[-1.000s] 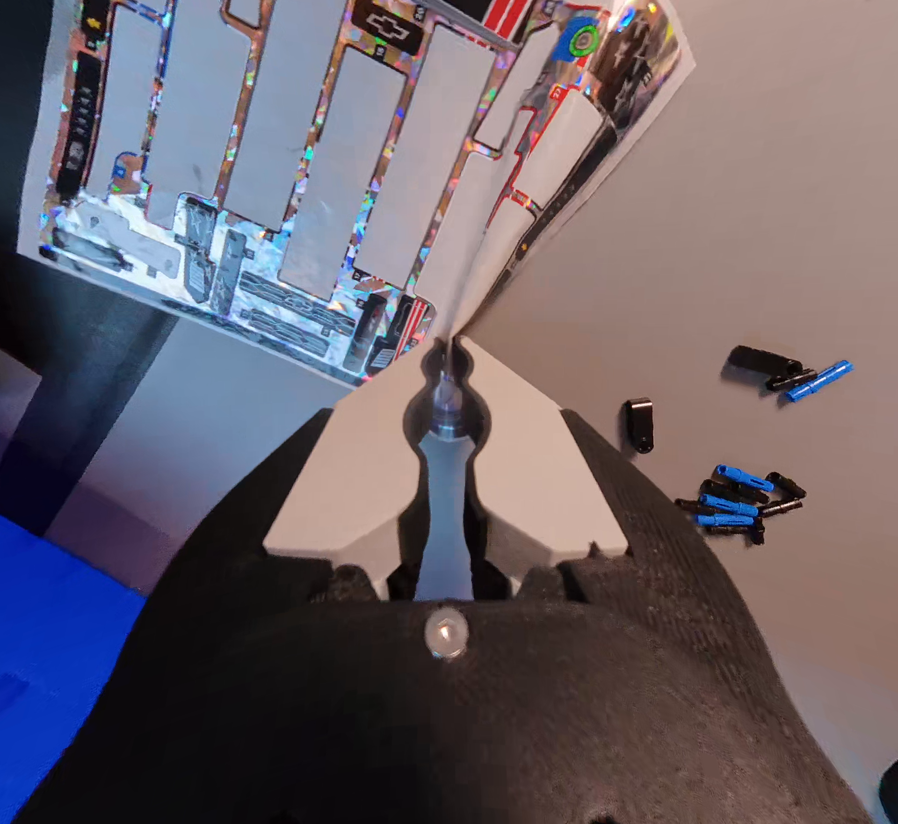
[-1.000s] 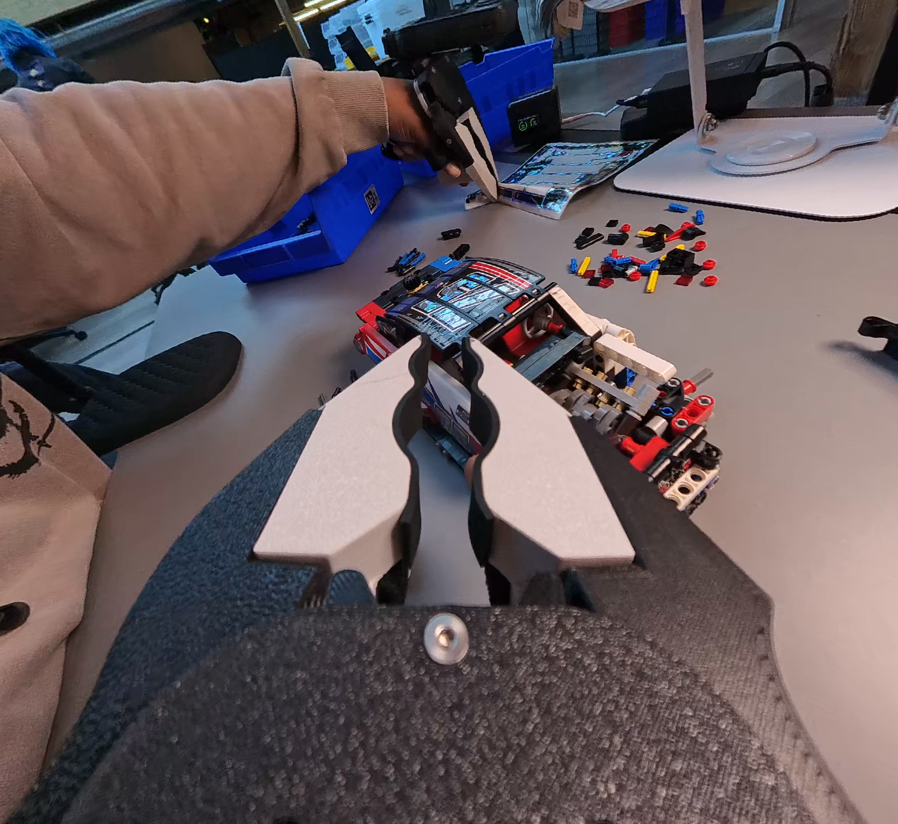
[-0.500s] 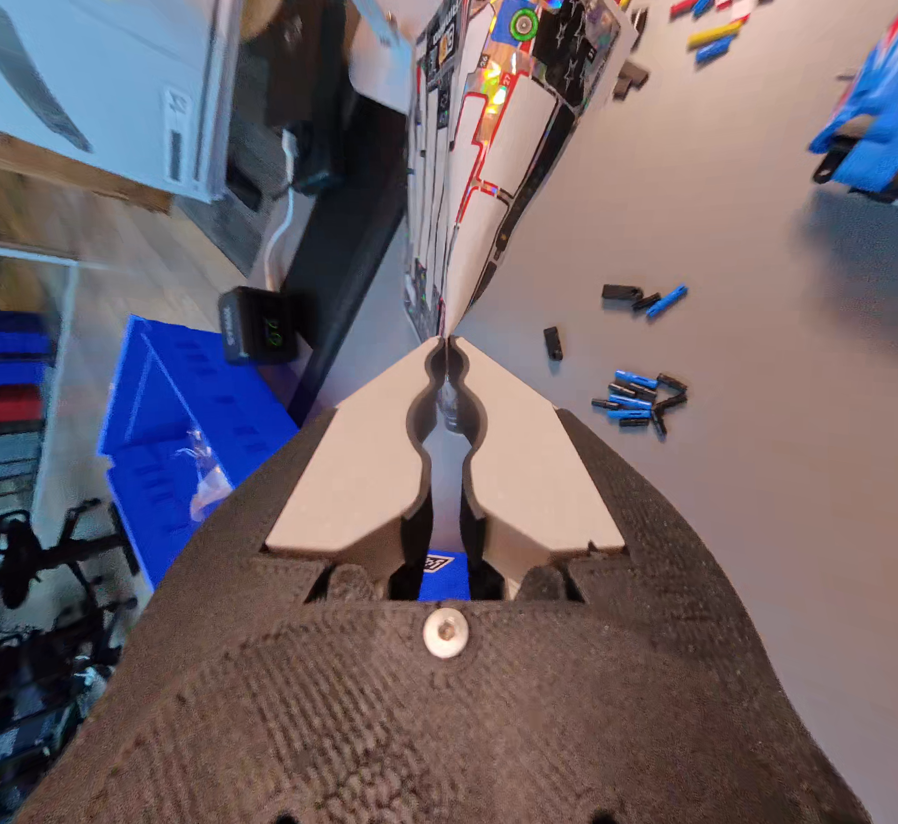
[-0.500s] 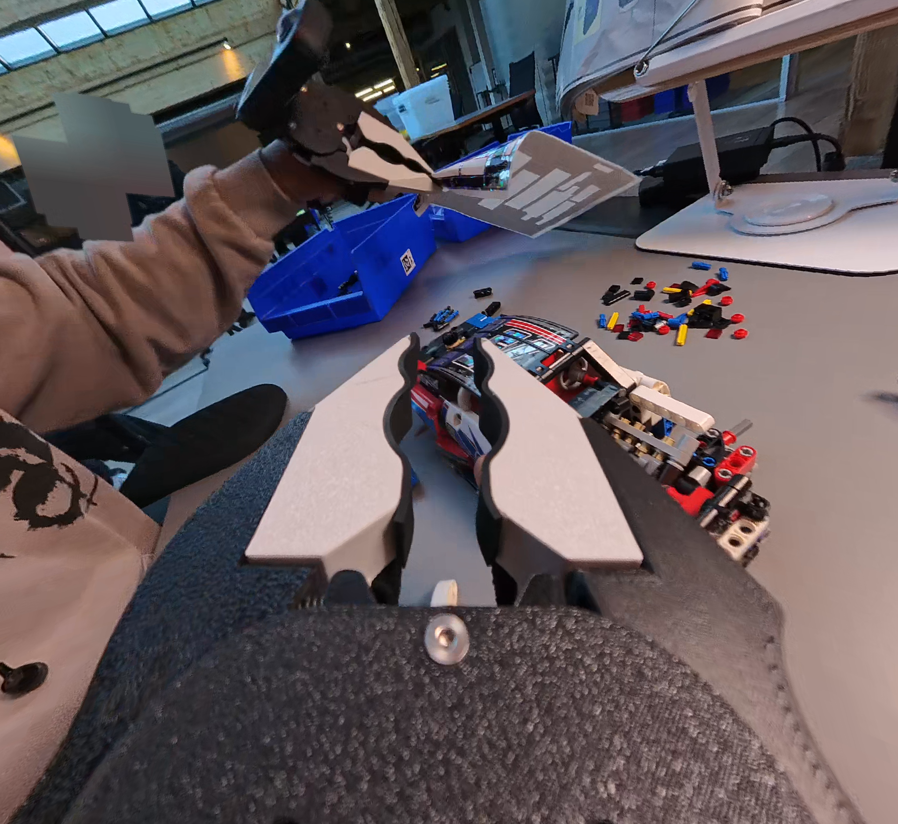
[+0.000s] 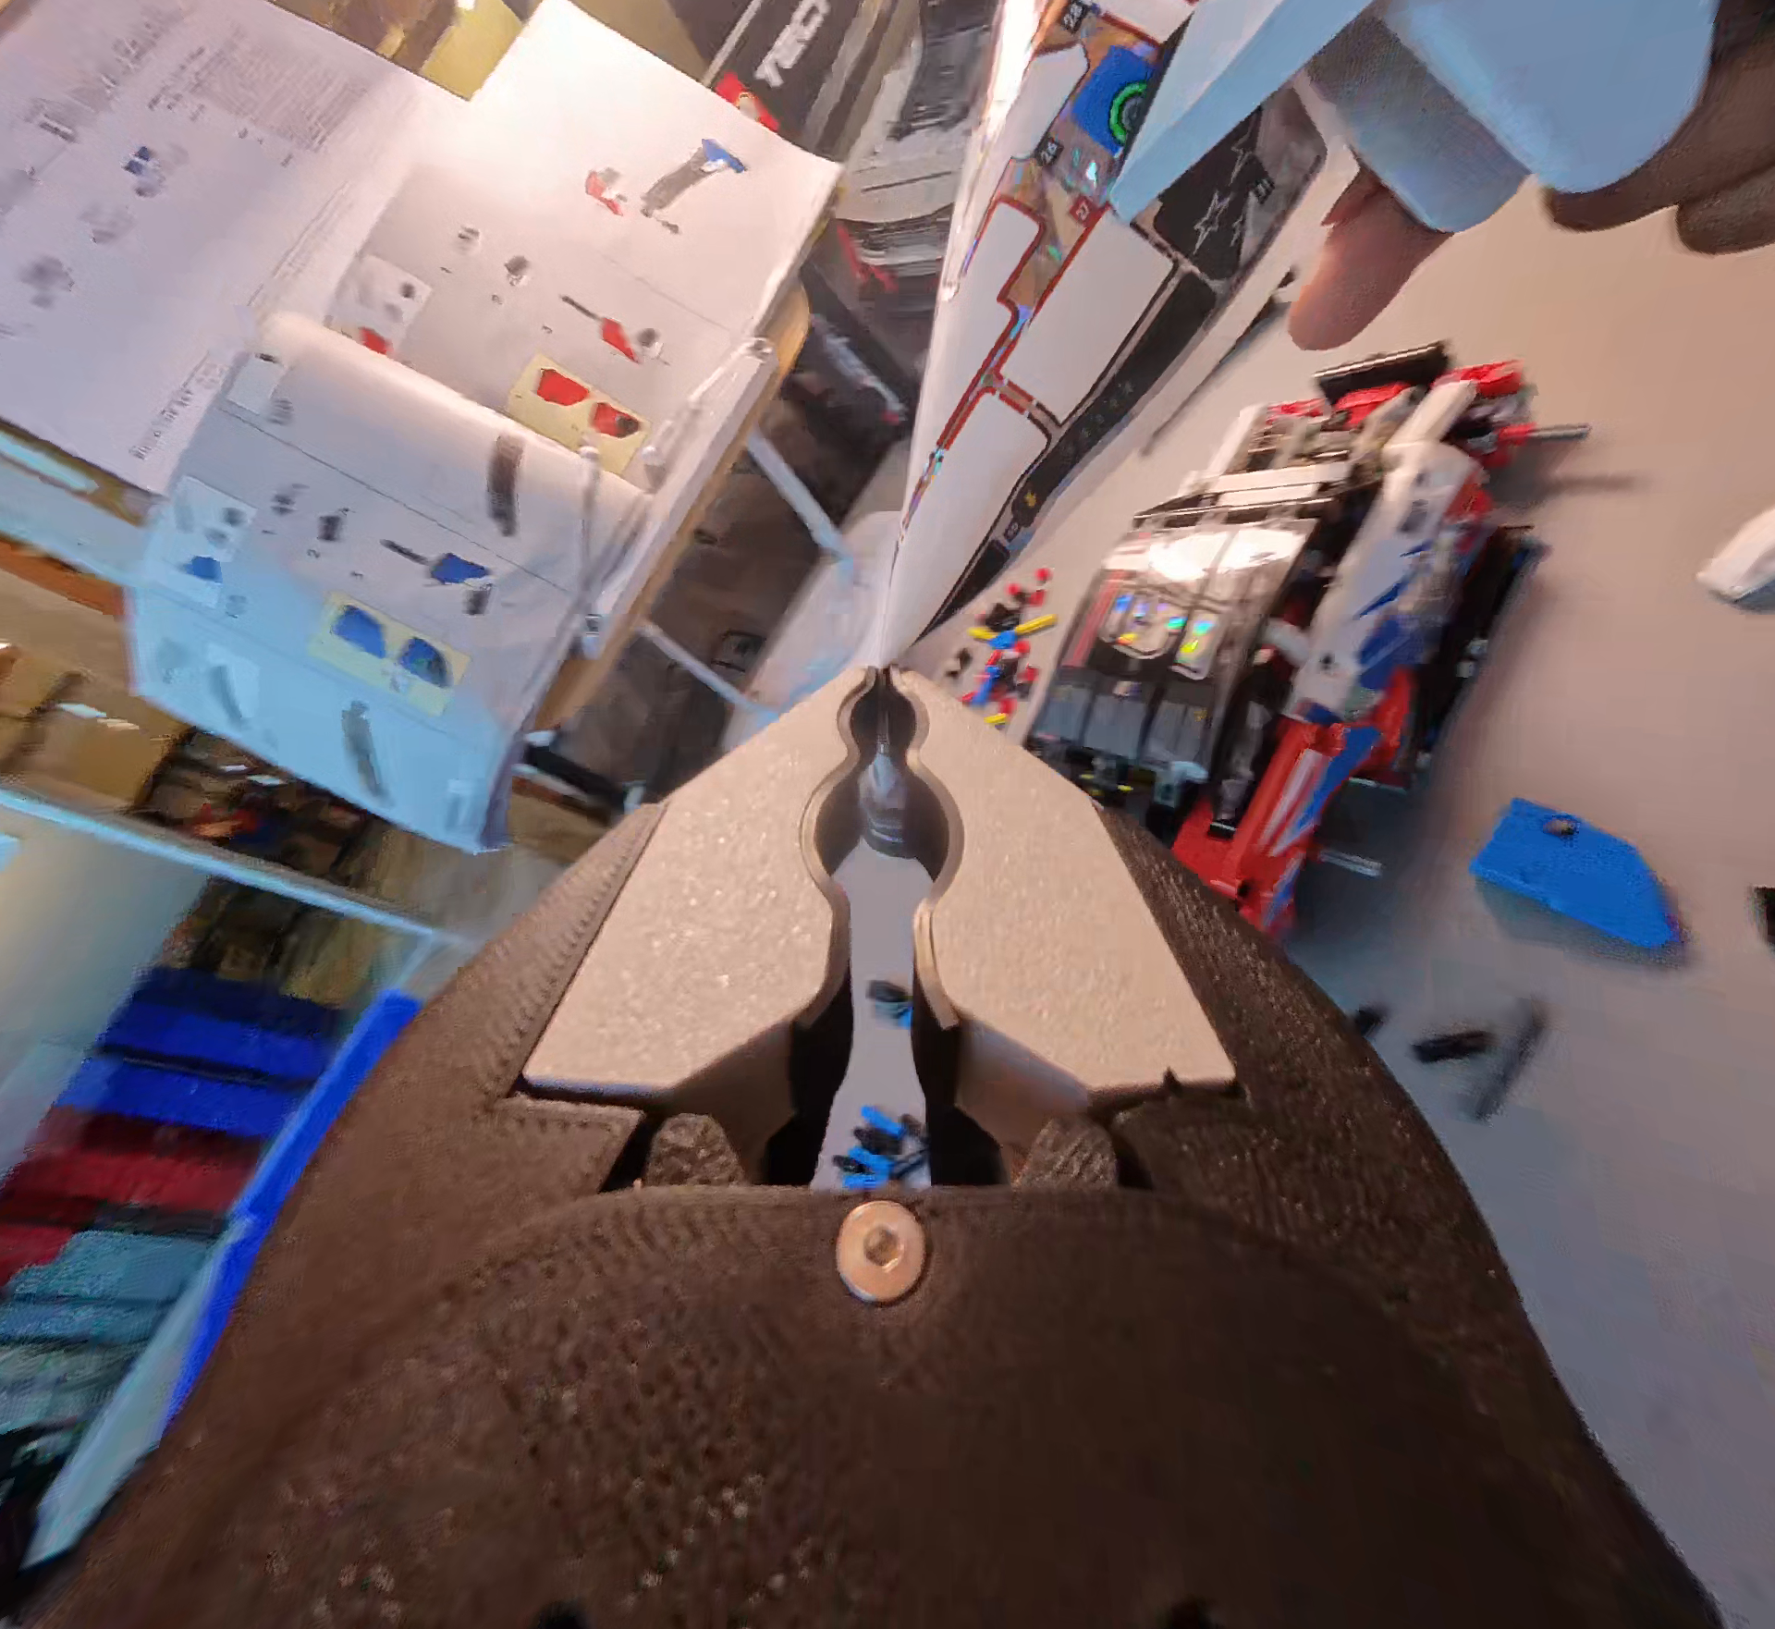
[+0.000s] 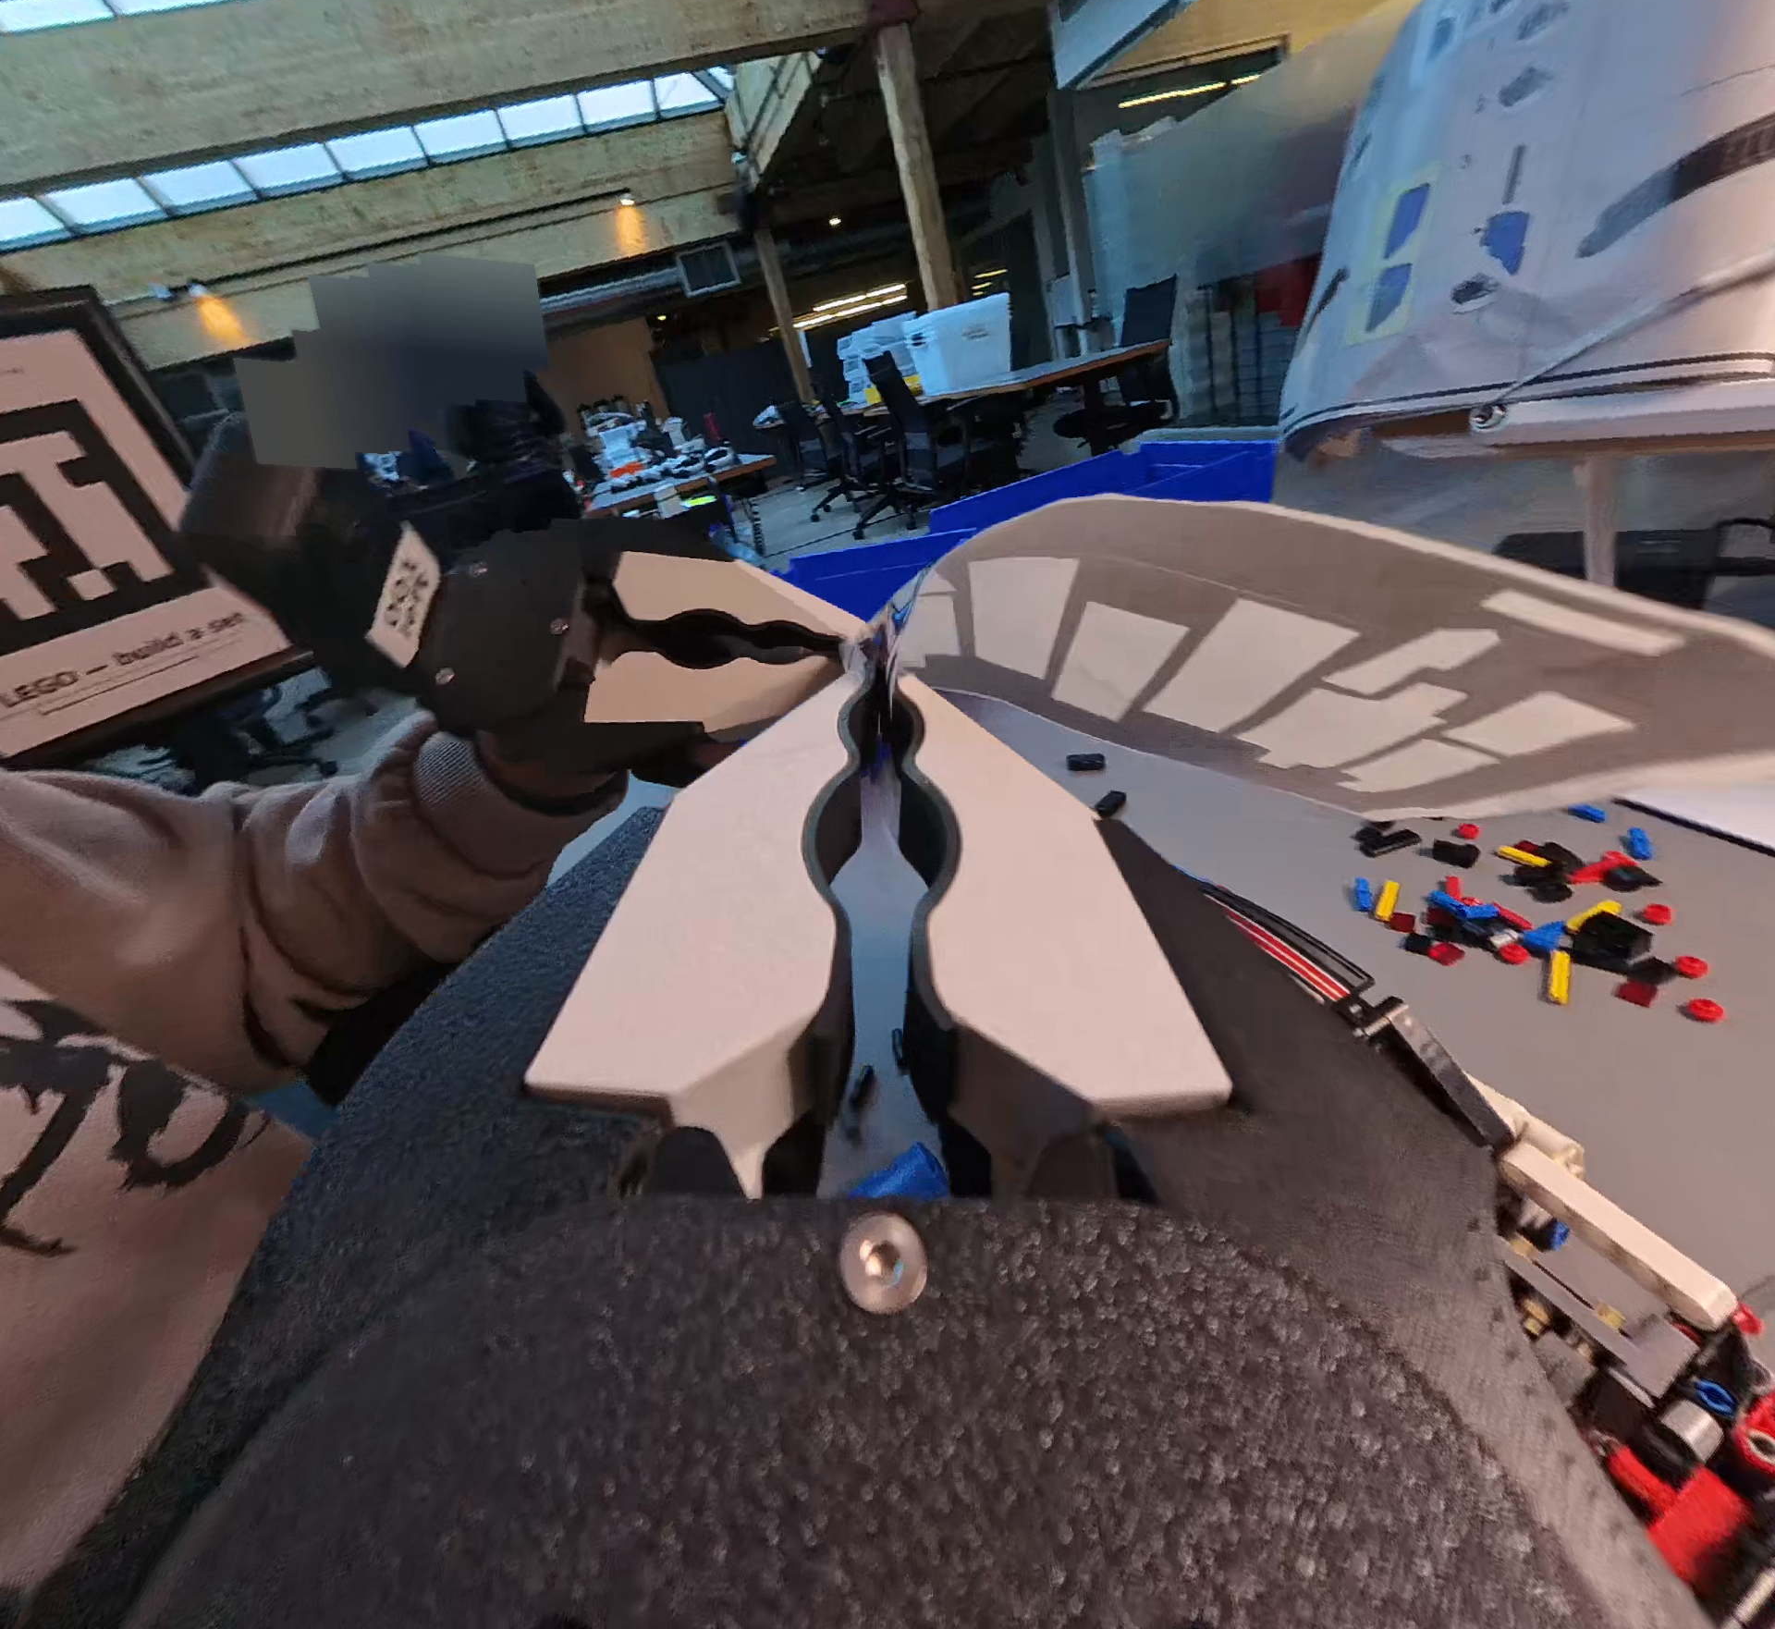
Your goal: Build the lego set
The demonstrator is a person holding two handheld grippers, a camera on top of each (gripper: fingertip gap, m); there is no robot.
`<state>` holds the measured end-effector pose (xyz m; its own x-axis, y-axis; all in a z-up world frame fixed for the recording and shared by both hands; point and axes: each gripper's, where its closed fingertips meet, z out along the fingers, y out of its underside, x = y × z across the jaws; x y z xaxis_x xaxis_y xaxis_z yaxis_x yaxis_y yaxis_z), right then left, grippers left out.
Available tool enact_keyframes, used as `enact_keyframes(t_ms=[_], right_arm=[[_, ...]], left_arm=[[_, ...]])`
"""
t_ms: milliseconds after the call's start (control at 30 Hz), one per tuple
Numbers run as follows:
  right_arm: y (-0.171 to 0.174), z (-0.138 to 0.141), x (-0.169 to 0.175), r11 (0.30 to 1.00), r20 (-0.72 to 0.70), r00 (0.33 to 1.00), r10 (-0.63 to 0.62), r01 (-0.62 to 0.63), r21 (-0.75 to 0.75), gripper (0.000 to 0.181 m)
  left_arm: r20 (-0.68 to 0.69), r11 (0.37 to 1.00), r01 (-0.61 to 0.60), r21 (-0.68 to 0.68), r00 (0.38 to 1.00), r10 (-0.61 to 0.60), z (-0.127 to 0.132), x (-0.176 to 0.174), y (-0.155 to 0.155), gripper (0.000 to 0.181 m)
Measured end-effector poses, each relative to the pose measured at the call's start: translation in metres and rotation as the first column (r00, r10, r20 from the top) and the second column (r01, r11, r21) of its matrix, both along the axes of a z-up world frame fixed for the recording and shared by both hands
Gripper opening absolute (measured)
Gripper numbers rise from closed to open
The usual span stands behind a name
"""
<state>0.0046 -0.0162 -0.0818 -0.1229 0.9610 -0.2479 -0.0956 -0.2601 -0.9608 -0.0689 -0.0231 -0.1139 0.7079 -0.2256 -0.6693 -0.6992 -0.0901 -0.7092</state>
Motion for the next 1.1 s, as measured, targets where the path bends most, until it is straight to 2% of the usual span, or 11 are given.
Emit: enact_keyframes(t_ms=[33,100,200,300,367,433,567,733,900,1033,1100], right_arm=[[-0.004,0.003,0.005,0.999,-0.003,0.999,0.041,-0.040,0.015,0.000],[-0.012,0.009,0.017,0.988,-0.005,0.989,0.151,-0.151,0.017,0.000],[-0.004,0.033,0.034,0.985,-0.080,0.981,0.175,-0.175,0.011,0.000],[0.009,0.067,0.048,0.988,-0.240,0.960,0.142,-0.152,-0.024,0.000],[0.019,0.083,0.054,0.984,-0.353,0.930,0.101,-0.145,-0.100,0.000],[0.017,0.084,0.049,0.961,-0.406,0.906,0.121,-0.209,-0.179,0.000],[-0.005,0.062,0.019,0.911,-0.408,0.901,0.151,-0.287,-0.297,0.000],[-0.015,0.050,0.012,0.882,-0.380,0.908,0.178,-0.318,-0.348,0.000],[-0.008,0.033,0.008,0.876,-0.256,0.948,0.190,-0.281,-0.391,0.009],[0.019,0.032,0.028,1.000,-0.104,0.995,-0.013,0.012,-0.007,0.027],[0.018,0.038,0.037,0.918,-0.069,0.989,-0.129,0.145,0.368,0.031]], left_arm=[[0.110,0.995,0.078,-0.064,0.991,-0.071,-0.005,0.008,-0.004,0.007],[0.407,0.954,0.275,-0.123,0.890,-0.204,0.000,0.024,-0.018,0.030],[0.767,0.871,0.477,-0.115,0.600,-0.228,0.019,0.021,-0.034,0.055],[0.937,0.799,0.601,0.002,0.277,-0.211,0.028,0.023,-0.044,0.055],[0.965,0.748,0.661,0.063,0.151,-0.214,0.020,0.044,-0.049,0.053],[0.955,0.736,0.667,0.113,0.132,-0.266,0.017,0.069,-0.047,0.053],[0.909,0.716,0.646,0.264,0.082,-0.410,0.057,0.099,-0.038,0.045],[0.840,0.729,0.634,0.258,0.225,-0.493,0.071,0.104,-0.025,0.006],[0.787,0.726,0.637,0.258,0.297,-0.540,0.062,0.100,-0.027,0.000],[0.794,0.750,0.604,0.268,0.303,-0.528,0.057,0.083,-0.026,0.000],[0.778,0.755,0.603,0.258,0.334,-0.533,0.054,0.078,-0.025,0.000]])
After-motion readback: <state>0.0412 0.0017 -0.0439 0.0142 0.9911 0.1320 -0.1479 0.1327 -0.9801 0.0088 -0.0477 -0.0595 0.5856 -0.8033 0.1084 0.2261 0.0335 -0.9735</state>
